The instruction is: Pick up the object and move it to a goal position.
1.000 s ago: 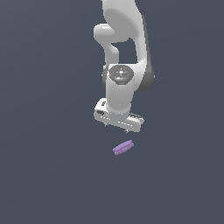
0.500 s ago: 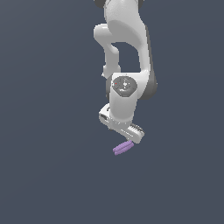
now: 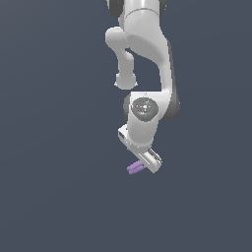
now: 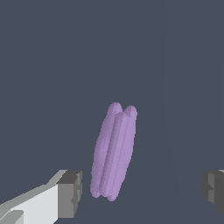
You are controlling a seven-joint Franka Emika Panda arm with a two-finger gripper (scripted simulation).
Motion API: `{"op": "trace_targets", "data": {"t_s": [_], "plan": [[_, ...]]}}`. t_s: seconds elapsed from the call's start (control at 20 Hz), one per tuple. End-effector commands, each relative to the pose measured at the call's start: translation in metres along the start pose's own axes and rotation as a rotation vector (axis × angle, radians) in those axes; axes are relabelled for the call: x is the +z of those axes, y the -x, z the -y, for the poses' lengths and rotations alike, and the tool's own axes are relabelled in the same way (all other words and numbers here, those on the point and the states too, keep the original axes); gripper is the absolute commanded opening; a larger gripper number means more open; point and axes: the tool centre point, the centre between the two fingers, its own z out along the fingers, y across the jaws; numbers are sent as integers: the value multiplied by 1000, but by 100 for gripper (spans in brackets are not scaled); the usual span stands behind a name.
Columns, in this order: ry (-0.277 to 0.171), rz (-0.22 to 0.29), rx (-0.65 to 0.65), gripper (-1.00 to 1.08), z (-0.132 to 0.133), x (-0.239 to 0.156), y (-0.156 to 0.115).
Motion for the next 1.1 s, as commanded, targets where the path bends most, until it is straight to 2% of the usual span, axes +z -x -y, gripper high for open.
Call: {"op": "trace_targets", "data": {"t_s": [0.0,0.5,1.05], "plan": [[-1,0,60,100,5,6,0],[-1,-1,205,100,16,21,1],[-1,-1,224,100,17,30,2]]}}
